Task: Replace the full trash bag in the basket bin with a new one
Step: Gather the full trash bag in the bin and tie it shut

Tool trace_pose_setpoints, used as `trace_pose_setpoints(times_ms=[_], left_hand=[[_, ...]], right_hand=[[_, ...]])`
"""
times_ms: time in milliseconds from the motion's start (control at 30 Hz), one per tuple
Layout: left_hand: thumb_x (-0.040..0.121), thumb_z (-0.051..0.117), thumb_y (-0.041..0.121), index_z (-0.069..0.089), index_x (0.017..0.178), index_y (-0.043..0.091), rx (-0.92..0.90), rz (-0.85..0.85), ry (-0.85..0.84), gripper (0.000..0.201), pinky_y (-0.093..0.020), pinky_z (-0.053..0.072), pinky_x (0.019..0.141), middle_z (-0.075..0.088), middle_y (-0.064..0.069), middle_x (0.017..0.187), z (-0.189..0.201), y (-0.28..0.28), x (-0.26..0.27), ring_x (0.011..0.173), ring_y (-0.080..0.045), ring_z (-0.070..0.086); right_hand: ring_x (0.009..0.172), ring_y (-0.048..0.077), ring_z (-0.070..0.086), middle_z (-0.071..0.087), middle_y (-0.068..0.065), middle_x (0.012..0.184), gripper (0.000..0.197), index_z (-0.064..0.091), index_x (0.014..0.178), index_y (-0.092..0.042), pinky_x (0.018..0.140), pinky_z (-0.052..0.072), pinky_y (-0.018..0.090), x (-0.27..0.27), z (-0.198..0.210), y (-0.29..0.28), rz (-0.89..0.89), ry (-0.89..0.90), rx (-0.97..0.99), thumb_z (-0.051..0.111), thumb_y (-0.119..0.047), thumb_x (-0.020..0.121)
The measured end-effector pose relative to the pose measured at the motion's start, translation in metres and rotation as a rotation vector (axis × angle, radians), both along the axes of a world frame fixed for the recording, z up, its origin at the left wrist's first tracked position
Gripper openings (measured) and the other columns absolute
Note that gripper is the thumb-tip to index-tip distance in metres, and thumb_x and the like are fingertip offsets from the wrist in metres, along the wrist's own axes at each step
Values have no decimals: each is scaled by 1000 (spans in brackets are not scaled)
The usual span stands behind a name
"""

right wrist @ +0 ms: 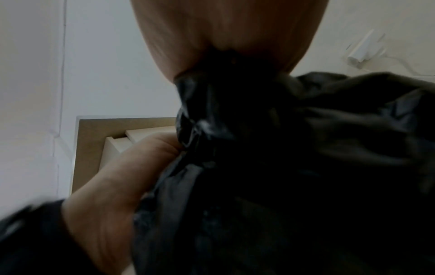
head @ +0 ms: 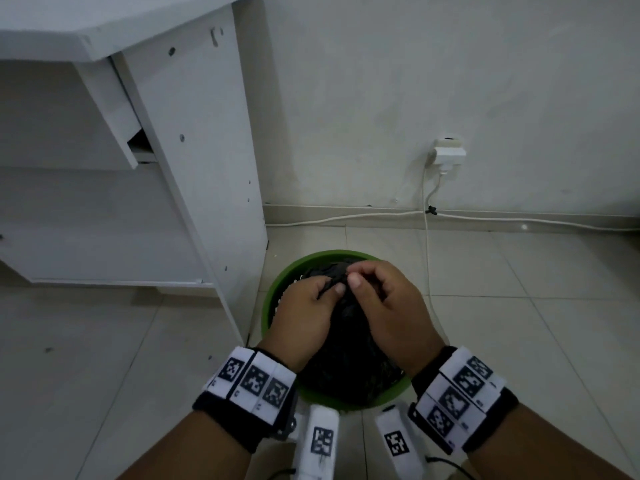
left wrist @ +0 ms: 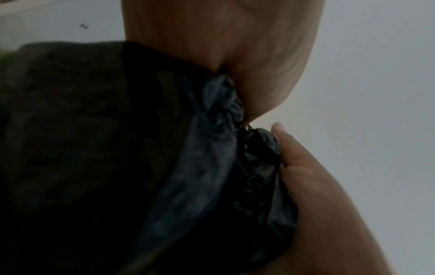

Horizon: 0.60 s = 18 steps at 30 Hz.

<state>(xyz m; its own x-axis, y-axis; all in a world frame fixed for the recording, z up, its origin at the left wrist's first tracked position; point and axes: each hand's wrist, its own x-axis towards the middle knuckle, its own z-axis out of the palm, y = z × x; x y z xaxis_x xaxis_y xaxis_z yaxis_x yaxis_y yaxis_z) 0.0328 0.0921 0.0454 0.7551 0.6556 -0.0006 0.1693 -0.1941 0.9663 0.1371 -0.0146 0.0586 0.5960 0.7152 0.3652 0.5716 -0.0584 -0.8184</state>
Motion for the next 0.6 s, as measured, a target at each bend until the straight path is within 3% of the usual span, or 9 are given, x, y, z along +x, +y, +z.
trace_pose_setpoints(times_ms=[67, 133, 233, 333, 400, 467, 500, 567, 600], left_hand=[[100, 56, 24, 77, 88, 13, -263, 37, -10, 26, -51, 56, 87, 77, -12, 90, 5, 1, 4, 88, -28, 73], [101, 54, 17, 74, 95, 3, -365, 3, 61, 25, -46, 55, 86, 74, -14, 85, 12, 4, 10, 86, -32, 71], [100, 52, 10, 64, 116, -11, -372, -63, 156, 29, -37, 52, 75, 71, -18, 88, 21, 2, 15, 79, -29, 64], [101, 51, 20, 72, 111, 0, -341, -32, 133, 31, -42, 54, 88, 72, -23, 111, 20, -6, 15, 102, -36, 69], [102, 52, 31, 79, 93, 16, -315, -2, 47, 32, -32, 56, 86, 77, -4, 95, 18, -12, 11, 92, -16, 72], [100, 57, 33, 72, 88, 30, -94, -10, -9, 19, -13, 51, 76, 73, 15, 87, 14, -17, 5, 83, 6, 67], [98, 61, 33, 67, 98, 37, -11, -32, -15, 8, -7, 48, 77, 70, 24, 93, 12, -19, 2, 89, 12, 63], [95, 66, 35, 54, 124, 39, 118, -76, -9, 31, -4, 44, 86, 60, 33, 110, -2, -18, -2, 104, 19, 56], [93, 67, 36, 51, 127, 39, 152, -82, -11, 38, -3, 42, 86, 58, 32, 113, -7, -16, -3, 106, 21, 54]], right_hand=[[119, 1, 50, 56, -6, 125, 49, 57, 125, -18, 101, 37, 12, -2, -5, -7, 134, -151, -38, 63, -47, 86], [133, -2, 33, 42, -8, 139, 75, 43, 141, -17, 111, 22, 8, -2, -14, -13, 217, -282, -168, 65, -54, 80], [132, -2, 31, 48, 2, 142, 64, 42, 143, -16, 111, 13, 3, 6, -29, -16, 160, -405, -250, 56, -47, 88], [114, -2, 48, 64, 3, 123, 40, 59, 127, -14, 102, 27, 1, 13, -25, -12, 125, -339, -147, 64, -27, 91], [100, -7, 56, 69, -9, 108, 23, 69, 113, -19, 90, 38, 1, 16, -17, -8, 43, -195, -130, 67, -22, 90], [87, 0, 66, 73, -12, 93, 10, 74, 96, -24, 83, 52, 16, 20, -9, -5, -1, 53, -148, 66, -27, 90], [85, 9, 70, 75, -6, 89, 13, 76, 91, -23, 83, 58, 30, 22, -6, -3, 6, 246, -158, 66, -31, 90], [90, 31, 72, 76, 12, 94, 23, 78, 94, -14, 87, 57, 51, 24, -3, 3, 15, 700, -157, 66, -33, 89], [93, 38, 71, 75, 20, 99, 26, 77, 97, -8, 89, 56, 54, 26, 0, 6, 3, 901, -178, 66, -31, 90]])
